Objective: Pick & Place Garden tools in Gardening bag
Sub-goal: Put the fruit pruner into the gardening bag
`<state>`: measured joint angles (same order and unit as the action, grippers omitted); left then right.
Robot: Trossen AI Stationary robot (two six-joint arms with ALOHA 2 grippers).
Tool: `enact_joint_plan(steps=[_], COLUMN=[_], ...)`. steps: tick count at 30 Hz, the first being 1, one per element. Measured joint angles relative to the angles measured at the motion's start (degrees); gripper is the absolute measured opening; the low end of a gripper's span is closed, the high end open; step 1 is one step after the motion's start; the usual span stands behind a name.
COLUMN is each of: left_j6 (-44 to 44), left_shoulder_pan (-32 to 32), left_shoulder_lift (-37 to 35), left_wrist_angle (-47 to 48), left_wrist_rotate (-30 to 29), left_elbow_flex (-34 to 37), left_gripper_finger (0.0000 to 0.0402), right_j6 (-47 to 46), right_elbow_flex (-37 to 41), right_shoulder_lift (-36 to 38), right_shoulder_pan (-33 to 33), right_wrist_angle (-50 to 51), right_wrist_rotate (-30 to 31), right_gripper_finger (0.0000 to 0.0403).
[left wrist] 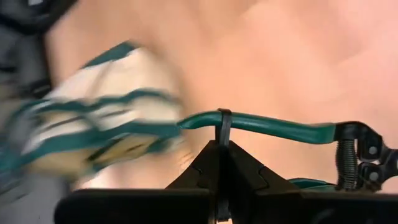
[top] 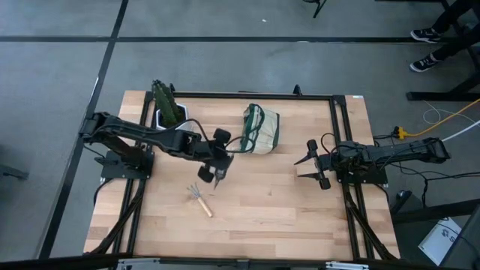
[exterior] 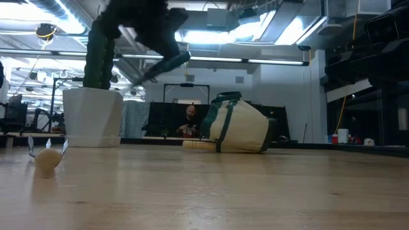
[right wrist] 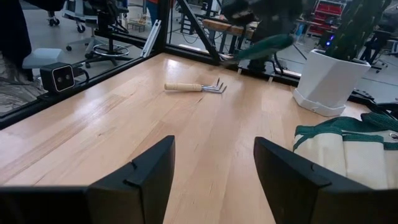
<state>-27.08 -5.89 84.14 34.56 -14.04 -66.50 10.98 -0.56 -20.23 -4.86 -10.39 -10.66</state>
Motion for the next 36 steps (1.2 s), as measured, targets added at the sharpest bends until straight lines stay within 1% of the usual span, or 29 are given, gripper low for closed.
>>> enact_joint_plan(steps=[2,3,5,11,14,22,28,36], left_j6=[0.8,1.3,2.7,8.6,11.9,19.6,24.1,27.0], left_shoulder_pan=[0.8,1.1,1.7,1.5,0.7,0.8,0.7,0.7], left_shoulder_lift=[-0.7,-1.2,-2.1,-3.0,-2.2,-1.5,-0.4,2.3], left_wrist_angle=[-2.6,-3.8,-7.7,-15.0,-19.5,-24.6,-25.8,-28.8], left_wrist_rotate=[4.9,6.2,8.0,12.2,12.5,12.3,12.6,12.3], left_elbow_flex=[2.1,3.6,6.6,15.3,18.5,23.0,25.9,27.6], left_gripper_finger=[0.0004,0.0004,0.0004,0.0004,0.0004,0.0005,0.0005,0.0005], right_j6=[0.0,0.0,0.0,0.0,0.0,0.0,0.0,0.0], right_elbow_flex=[0.0,0.0,0.0,0.0,0.0,0.0,0.0,0.0], right_shoulder_lift=[0.0,0.0,0.0,0.0,0.0,0.0,0.0,0.0], right_shoulder_pan=[0.0,0.0,0.0,0.0,0.0,0.0,0.0,0.0], right_wrist_angle=[0.0,0.0,0.0,0.0,0.0,0.4,0.4,0.9], right_wrist_rotate=[0.0,0.0,0.0,0.0,0.0,0.0,0.0,0.0], right_gripper_finger=[0.0219,0.0219,0.0219,0.0219,0.0219,0.0219,0.0219,0.0219])
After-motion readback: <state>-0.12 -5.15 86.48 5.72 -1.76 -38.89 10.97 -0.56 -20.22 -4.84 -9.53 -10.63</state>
